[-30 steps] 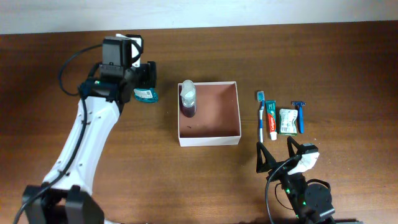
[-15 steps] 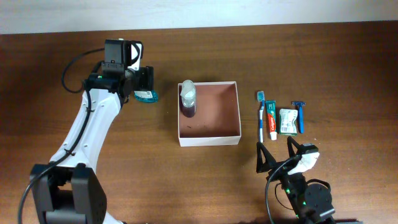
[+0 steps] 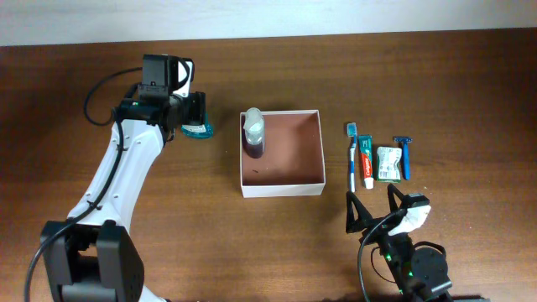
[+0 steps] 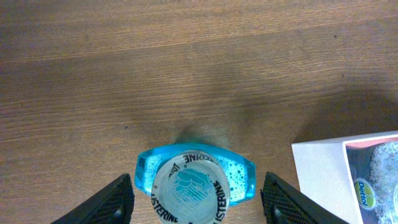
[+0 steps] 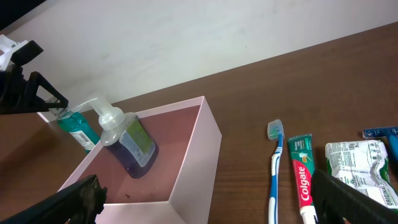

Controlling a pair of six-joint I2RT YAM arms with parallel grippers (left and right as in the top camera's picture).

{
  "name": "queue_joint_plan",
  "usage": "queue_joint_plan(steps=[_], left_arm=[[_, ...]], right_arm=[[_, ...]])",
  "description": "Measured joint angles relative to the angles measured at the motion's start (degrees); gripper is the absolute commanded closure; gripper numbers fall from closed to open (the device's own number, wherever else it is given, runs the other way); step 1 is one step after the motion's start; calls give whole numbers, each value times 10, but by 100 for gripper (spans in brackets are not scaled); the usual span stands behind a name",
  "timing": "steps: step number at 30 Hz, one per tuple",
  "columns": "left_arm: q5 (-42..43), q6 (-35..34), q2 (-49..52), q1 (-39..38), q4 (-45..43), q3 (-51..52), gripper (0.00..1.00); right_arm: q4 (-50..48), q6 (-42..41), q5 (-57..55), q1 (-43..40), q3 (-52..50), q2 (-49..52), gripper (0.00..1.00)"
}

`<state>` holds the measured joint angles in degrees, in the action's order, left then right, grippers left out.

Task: Pack container
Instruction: 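Move left gripper to the Listerine bottle and grasp its cap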

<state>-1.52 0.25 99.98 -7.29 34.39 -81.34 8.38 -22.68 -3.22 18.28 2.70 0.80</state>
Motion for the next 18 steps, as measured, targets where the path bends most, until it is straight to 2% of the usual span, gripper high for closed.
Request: queue_joint_plan(steps=[18], left_arm=[[0,0,16,0,-24,0,41]], right_arm=[[0,0,0,0,0,0,2]])
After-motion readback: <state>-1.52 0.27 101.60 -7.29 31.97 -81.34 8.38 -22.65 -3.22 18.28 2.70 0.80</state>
